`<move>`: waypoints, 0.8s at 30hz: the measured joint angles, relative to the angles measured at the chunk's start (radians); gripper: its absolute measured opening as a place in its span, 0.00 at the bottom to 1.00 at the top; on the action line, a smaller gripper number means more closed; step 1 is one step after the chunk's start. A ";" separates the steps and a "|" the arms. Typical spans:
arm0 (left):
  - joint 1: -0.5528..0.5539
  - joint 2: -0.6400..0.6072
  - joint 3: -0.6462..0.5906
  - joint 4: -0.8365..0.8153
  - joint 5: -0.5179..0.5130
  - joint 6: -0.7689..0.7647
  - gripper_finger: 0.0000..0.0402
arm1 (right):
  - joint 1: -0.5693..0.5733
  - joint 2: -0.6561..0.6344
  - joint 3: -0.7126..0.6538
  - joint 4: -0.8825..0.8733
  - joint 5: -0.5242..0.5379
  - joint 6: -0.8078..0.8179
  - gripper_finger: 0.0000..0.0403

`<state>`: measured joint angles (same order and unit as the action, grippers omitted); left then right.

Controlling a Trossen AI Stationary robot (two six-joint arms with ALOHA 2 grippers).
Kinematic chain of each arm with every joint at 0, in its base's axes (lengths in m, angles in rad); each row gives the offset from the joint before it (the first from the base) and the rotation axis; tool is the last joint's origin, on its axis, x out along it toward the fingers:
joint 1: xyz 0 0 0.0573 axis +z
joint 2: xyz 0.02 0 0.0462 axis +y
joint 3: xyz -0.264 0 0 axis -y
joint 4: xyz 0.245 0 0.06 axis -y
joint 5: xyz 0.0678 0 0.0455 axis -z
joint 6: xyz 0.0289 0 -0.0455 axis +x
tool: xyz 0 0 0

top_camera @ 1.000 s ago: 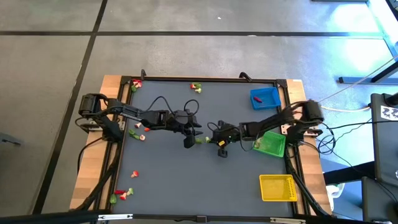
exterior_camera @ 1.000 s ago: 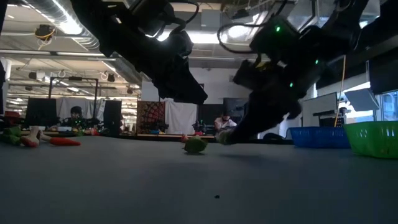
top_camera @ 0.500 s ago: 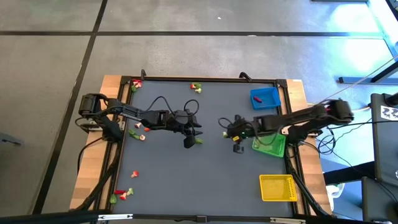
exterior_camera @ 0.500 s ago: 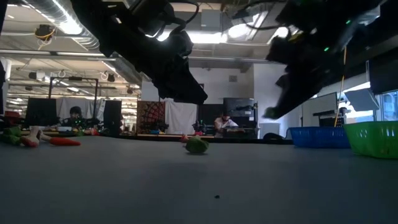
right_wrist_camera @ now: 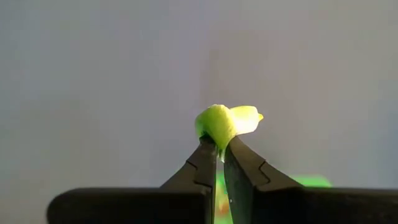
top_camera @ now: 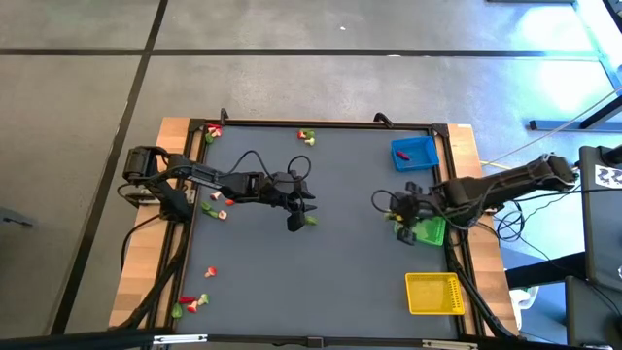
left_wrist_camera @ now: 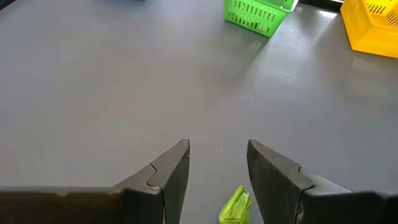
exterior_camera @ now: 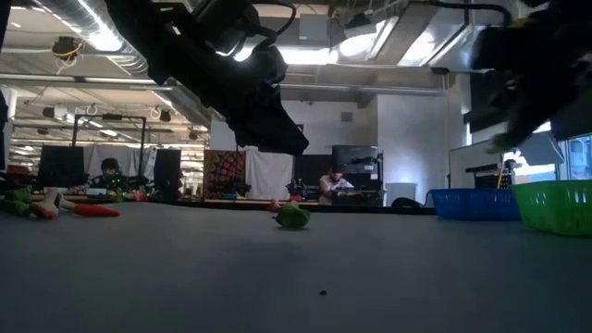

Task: Sort produce into baskets
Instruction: Put the green mushroom into the green basket

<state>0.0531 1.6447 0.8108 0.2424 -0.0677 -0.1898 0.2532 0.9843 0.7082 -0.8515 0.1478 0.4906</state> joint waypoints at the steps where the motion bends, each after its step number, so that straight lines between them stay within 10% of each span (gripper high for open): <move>1: 0.000 0.000 0.000 0.000 0.000 0.000 0.39 | 0.018 -0.010 0.000 -0.031 0.001 0.036 0.05; 24: 0.000 0.000 0.000 0.000 0.000 -0.001 0.39 | 0.224 -0.024 -0.175 -0.164 0.054 0.538 0.06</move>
<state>0.0532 1.6447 0.8108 0.2420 -0.0673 -0.1909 0.4774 0.9600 0.5335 -1.0151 0.2022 1.0286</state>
